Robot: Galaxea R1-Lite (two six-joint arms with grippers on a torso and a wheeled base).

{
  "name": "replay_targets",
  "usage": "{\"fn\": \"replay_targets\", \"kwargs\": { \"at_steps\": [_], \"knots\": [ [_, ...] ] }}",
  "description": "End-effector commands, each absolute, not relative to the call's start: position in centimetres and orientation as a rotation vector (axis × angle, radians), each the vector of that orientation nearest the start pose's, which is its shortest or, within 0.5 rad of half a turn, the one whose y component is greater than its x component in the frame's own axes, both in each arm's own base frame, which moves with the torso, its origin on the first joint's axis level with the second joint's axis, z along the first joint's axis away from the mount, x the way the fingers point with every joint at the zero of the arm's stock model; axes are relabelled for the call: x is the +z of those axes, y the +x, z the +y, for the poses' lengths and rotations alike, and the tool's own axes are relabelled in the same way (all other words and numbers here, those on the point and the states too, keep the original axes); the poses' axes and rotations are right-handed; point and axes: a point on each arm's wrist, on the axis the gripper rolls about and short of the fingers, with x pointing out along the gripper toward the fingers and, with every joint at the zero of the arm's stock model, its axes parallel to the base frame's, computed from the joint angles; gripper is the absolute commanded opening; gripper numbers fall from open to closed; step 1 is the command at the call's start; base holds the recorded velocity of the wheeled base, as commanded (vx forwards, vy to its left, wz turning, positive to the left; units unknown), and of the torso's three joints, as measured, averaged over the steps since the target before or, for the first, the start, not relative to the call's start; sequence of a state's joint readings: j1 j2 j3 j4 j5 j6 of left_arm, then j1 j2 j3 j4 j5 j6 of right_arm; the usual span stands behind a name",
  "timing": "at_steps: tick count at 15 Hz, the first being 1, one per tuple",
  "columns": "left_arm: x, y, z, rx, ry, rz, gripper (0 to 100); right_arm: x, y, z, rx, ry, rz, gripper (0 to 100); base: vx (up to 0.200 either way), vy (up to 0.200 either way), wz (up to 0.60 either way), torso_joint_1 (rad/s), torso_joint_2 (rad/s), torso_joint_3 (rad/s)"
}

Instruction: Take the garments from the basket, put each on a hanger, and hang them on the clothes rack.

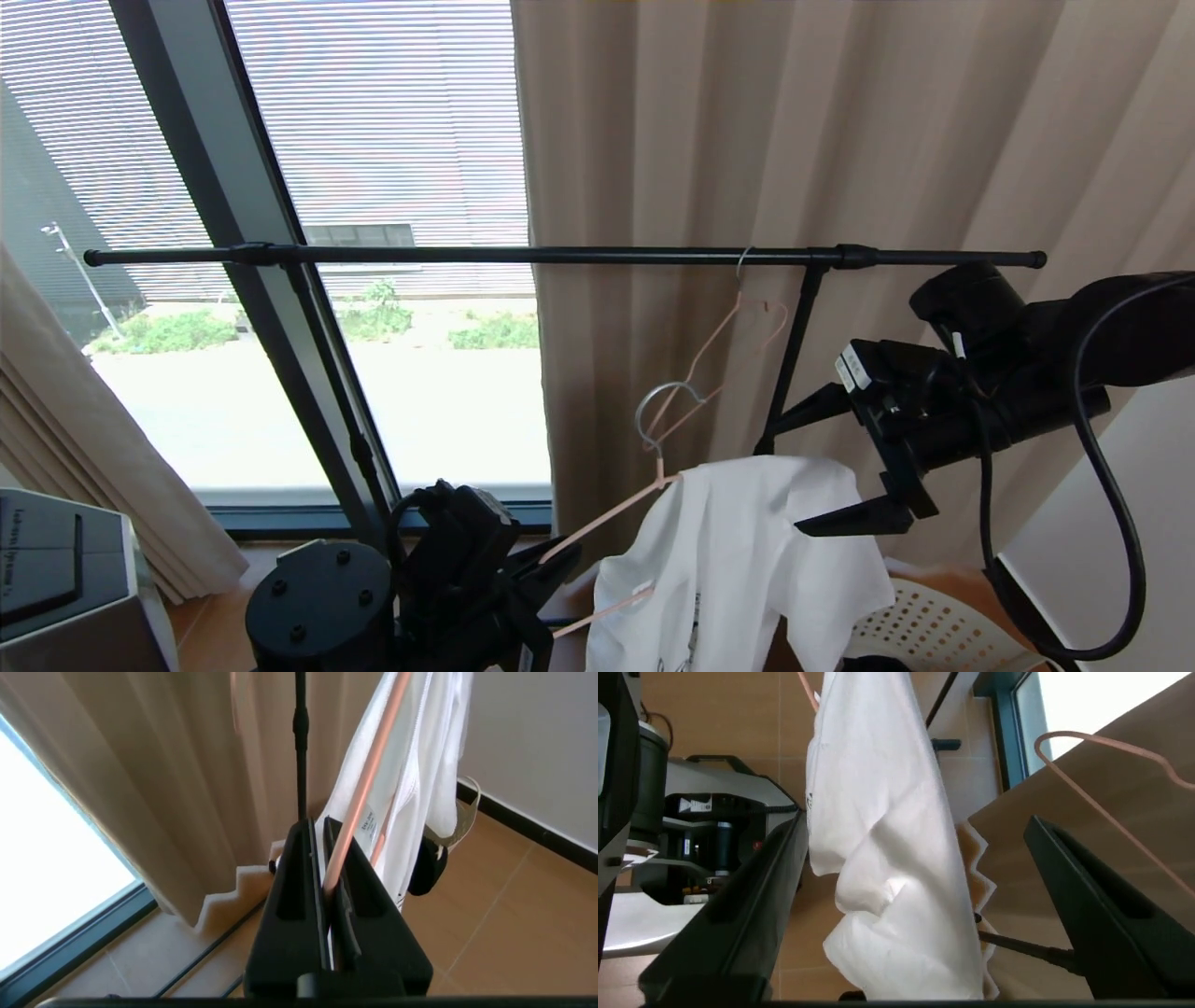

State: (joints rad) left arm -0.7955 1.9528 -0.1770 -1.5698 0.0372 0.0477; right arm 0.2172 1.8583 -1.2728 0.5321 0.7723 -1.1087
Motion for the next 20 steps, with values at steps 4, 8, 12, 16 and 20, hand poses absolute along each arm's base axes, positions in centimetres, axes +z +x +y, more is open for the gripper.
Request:
{"fn": "replay_targets", "kwargs": {
  "at_steps": [4,8,12,16,20],
  "knots": [
    [7.2,17.4,-18.0,-0.771,0.131,0.171,0,16.4,31.0,10.6,1.411,-0.612,0.48,100,0.0,0.0,0.0,0.0,0.0,0.0],
    [7.5,17.0,-18.0,-0.782,0.133,0.16,0,16.2,31.2,12.1,1.449,-0.621,0.474,100,0.0,0.0,0.0,0.0,0.0,0.0],
    [7.5,17.0,-17.9,-0.782,0.134,0.158,0,15.5,31.4,12.4,1.459,-0.612,0.496,100,0.0,0.0,0.0,0.0,0.0,0.0],
    [7.5,16.7,-18.0,-0.791,0.136,0.161,0,15.5,31.5,12.4,1.455,-0.614,0.494,100,0.0,0.0,0.0,0.0,0.0,0.0],
    [7.6,16.7,-18.0,-0.793,0.135,0.157,0,15.1,32.0,12.6,1.458,-0.61,0.501,100,0.0,0.0,0.0,0.0,0.0,0.0]
  ]
}}
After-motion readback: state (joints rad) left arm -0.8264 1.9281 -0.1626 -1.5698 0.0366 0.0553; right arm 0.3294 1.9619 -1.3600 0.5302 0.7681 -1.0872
